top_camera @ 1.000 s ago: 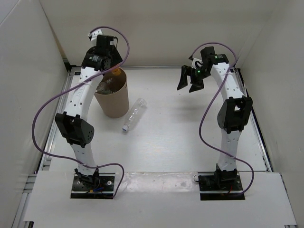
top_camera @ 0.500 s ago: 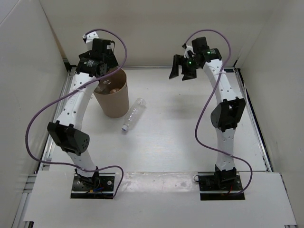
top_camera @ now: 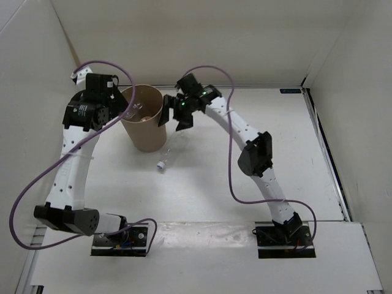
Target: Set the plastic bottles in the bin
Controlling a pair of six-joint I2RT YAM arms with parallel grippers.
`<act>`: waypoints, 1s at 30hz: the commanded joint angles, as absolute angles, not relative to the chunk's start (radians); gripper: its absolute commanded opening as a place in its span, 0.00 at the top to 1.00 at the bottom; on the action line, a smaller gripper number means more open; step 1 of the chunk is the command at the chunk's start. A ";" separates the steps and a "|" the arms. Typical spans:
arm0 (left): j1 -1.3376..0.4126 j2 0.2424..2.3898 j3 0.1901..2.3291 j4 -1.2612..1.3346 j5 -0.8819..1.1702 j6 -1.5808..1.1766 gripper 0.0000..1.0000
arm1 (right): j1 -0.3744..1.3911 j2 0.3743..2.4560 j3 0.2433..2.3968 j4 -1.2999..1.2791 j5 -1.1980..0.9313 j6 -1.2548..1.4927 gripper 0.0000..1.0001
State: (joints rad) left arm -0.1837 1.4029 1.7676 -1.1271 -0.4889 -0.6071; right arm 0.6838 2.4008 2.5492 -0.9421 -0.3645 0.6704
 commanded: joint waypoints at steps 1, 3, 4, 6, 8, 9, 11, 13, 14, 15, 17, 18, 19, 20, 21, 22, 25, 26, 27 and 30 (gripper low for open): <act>-0.166 1.332 1.695 -1.167 -0.419 -0.621 0.00 | 0.718 2.428 2.579 -0.959 -0.322 0.773 0.10; -0.160 1.299 1.675 -1.186 -0.416 -0.621 0.00 | 0.732 2.430 2.576 -0.986 -0.270 0.782 0.10; -0.155 1.292 1.646 -1.189 -0.414 -0.623 0.00 | 0.745 2.433 2.579 -1.014 -0.255 0.794 0.10; -0.147 1.263 1.622 -1.195 -0.413 -0.626 0.00 | 0.747 2.427 2.573 -1.042 -0.233 0.799 0.10; -0.143 1.249 1.586 -1.193 -0.410 -0.640 0.00 | 0.747 2.422 2.573 -1.039 -0.244 0.789 0.10; -0.138 1.226 1.576 -1.192 -0.407 -0.640 0.00 | 0.739 2.416 2.568 -1.040 -0.244 0.784 0.10; -0.130 1.210 1.549 -1.178 -0.400 -0.640 0.00 | 0.738 2.404 2.559 -1.046 -0.244 0.775 0.10; -0.124 1.206 1.540 -1.180 -0.391 -0.641 0.00 | 0.741 2.396 2.546 -1.054 -0.238 0.772 0.10; -0.118 1.204 1.533 -1.184 -0.385 -0.637 0.00 | 0.741 2.396 2.548 -1.057 -0.227 0.785 0.10; -0.115 1.207 1.531 -1.183 -0.377 -0.637 0.00 | 0.738 2.395 2.546 -1.060 -0.219 0.793 0.10; -0.112 1.210 1.532 -1.189 -0.364 -0.626 0.00 | 0.739 2.390 2.551 -1.075 -0.159 0.816 0.10; -0.112 1.210 1.531 -1.190 -0.356 -0.626 0.00 | 0.741 2.385 2.551 -1.087 -0.144 0.851 0.10; -0.109 1.218 1.534 -1.198 -0.356 -0.624 0.00 | 0.738 2.384 2.545 -1.092 -0.111 0.889 0.10; -0.106 1.218 1.539 -1.206 -0.354 -0.627 0.00 | 0.735 2.384 2.542 -1.133 -0.066 0.914 0.10; -0.104 1.221 1.539 -1.209 -0.351 -0.629 0.00 | 0.732 2.379 2.530 -1.152 -0.045 0.987 0.10; -0.104 1.224 1.539 -1.210 -0.351 -0.629 0.00 | 0.727 2.376 2.496 -1.164 -0.020 1.061 0.10; -0.103 1.230 1.534 -1.222 -0.345 -0.637 0.00 | 0.722 2.385 2.473 -1.146 -0.116 1.077 0.10; -0.103 1.233 1.532 -1.224 -0.344 -0.640 0.00 | 0.721 2.391 2.474 -1.126 -0.127 1.077 0.10; -0.103 1.238 1.532 -1.230 -0.342 -0.646 0.00 | 0.719 2.413 2.486 -1.115 -0.168 1.078 0.10; -0.103 1.249 1.543 -1.246 -0.337 -0.658 0.00 | 0.707 2.428 2.448 -1.040 -0.207 1.094 0.10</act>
State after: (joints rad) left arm -0.1074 1.2461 1.5352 -1.2232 -0.3515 -0.6411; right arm 0.7197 2.4401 2.4714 -1.1034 -0.1555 1.0344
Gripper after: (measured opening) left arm 0.998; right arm 0.905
